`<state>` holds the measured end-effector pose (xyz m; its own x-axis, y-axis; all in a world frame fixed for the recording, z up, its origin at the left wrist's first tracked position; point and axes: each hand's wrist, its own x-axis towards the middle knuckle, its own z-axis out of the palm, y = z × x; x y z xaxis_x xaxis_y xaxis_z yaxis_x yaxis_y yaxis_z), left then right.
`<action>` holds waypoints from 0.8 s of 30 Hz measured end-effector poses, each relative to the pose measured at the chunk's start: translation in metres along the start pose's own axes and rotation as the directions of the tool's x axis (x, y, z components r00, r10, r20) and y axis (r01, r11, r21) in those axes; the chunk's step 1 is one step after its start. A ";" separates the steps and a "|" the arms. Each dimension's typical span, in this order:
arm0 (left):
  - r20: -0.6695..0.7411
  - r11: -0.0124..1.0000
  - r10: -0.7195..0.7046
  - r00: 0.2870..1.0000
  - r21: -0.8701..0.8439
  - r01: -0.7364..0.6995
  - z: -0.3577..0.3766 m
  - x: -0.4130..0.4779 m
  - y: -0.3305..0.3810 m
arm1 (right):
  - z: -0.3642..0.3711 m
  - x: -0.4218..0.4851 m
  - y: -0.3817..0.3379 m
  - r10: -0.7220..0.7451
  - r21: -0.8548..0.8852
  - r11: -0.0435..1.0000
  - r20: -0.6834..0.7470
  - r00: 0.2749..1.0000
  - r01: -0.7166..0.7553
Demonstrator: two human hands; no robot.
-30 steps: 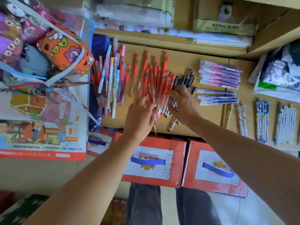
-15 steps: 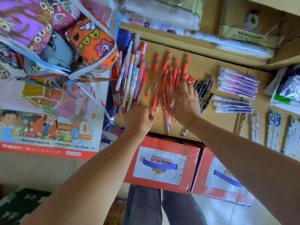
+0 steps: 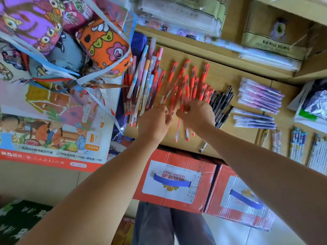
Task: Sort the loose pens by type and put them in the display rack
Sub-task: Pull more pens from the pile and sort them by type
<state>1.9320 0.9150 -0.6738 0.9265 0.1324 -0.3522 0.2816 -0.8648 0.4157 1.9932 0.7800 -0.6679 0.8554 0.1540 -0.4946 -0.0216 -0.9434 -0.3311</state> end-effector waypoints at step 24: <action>-0.121 0.966 -0.255 0.960 0.004 0.257 -0.003 -0.031 -0.021 | -0.005 0.047 -0.024 -0.710 -0.326 0.609 0.181 0.680 0.723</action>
<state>1.8981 0.9308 -0.6688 0.8474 0.4055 -0.3427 0.5091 -0.8039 0.3076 2.0363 0.8080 -0.6789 0.5037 0.8279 -0.2468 0.7738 -0.5594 -0.2973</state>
